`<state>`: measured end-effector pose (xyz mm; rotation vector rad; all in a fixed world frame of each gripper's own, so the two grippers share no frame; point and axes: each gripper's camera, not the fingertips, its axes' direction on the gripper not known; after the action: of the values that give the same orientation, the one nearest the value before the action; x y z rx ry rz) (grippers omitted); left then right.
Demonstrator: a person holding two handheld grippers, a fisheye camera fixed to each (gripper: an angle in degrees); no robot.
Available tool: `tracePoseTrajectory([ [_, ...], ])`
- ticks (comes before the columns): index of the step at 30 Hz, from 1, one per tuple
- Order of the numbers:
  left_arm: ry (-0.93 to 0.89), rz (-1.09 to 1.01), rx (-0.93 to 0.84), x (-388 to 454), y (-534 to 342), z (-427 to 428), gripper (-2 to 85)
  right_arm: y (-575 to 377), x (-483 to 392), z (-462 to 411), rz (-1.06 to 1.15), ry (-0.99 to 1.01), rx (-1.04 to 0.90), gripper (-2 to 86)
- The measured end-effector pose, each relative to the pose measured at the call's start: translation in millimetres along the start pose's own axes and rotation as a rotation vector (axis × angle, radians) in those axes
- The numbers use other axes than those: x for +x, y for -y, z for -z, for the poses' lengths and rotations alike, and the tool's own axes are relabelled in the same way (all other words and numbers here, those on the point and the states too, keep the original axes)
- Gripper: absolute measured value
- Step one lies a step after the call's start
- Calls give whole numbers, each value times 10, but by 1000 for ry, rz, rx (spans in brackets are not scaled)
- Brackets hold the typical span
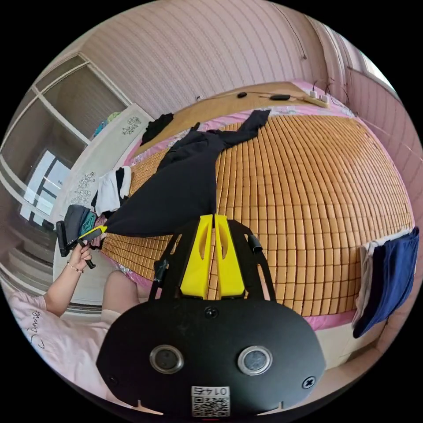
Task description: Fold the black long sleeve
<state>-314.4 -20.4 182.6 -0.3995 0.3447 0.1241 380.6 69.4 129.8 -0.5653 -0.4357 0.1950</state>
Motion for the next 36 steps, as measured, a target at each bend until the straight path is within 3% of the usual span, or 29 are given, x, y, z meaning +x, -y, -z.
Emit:
tracePoseTrajectory([
  [4, 28, 39, -142, -64, -121, -482, -10, -124, 186, -435, -47, -55, -163, 1],
  [15, 56, -91, -316, 246, -136, -827, -9, -280, 78, -464, 119, -86, -342, 4],
  [21, 104, -68, -298, 308, 19, -1084, 4, -237, 25, -659, 141, -116, -398, 20],
  [24, 177, -128, -220, 402, 412, -1055, 10, -17, 97, -598, 149, -107, -346, 65],
  [29, 138, -316, -107, 818, 1642, -1450, 13, 964, 329, -458, 193, -196, -136, 84],
  [36, -49, -464, -2, 1837, 3581, -2878, 39, 2836, 803, -954, 109, -272, 31, 109],
])
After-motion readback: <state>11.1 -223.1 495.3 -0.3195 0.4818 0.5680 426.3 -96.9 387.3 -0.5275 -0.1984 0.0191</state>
